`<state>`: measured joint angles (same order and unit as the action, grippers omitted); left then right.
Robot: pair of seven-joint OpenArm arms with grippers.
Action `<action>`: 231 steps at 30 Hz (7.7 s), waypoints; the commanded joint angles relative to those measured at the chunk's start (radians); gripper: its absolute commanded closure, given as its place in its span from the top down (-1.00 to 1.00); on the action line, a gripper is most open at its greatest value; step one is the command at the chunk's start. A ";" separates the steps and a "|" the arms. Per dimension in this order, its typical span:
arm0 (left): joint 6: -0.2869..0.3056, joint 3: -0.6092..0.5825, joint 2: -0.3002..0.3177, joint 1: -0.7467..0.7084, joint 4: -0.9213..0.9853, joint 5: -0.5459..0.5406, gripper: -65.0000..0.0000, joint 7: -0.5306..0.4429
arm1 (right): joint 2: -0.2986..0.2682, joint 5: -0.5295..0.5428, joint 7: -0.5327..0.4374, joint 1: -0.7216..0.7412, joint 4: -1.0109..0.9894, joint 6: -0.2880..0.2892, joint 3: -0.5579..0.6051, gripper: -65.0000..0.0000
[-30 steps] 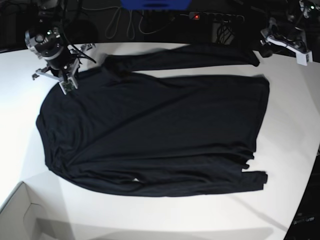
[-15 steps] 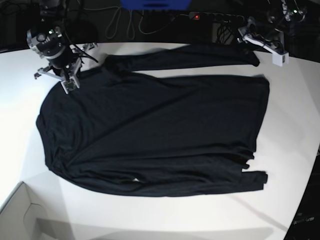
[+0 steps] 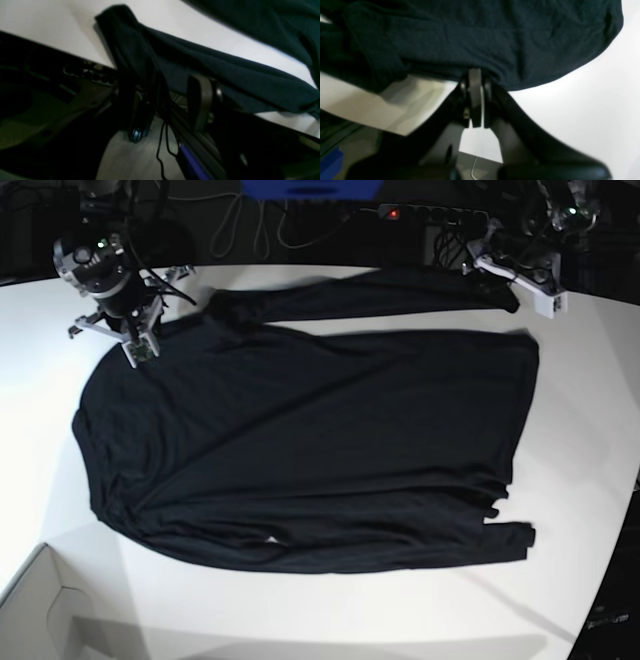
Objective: Layout the t-shirt on the table in an organized manner, then fold the t-shirt properly
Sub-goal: 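Hold the sleeve end with the left gripper and pull it outward, then move the right gripper along the shoulder and grasp the sleeve fabric, then pull the shoulder fabric with the right gripper away from the left gripper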
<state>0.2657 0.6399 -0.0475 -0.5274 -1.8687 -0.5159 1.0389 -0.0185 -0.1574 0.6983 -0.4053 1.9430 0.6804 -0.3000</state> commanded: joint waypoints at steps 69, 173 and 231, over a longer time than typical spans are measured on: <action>0.010 0.041 -0.022 0.072 -0.082 0.041 -1.00 0.067 | -0.005 0.005 -0.016 0.003 0.016 0.005 -0.008 -1.00; 0.002 0.381 0.048 0.194 -0.045 -0.261 -1.00 0.357 | 0.176 0.003 0.102 -0.060 0.103 0.018 0.186 -1.00; 0.007 0.180 0.211 0.211 0.113 -0.263 -1.00 0.357 | 0.176 0.003 0.091 0.325 -0.149 0.018 0.236 -0.16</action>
<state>0.2676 0.8169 0.1493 -0.3199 -1.7424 -0.7677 1.3987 0.1524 -0.1688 0.8101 -0.0914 1.7706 0.6918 -0.0631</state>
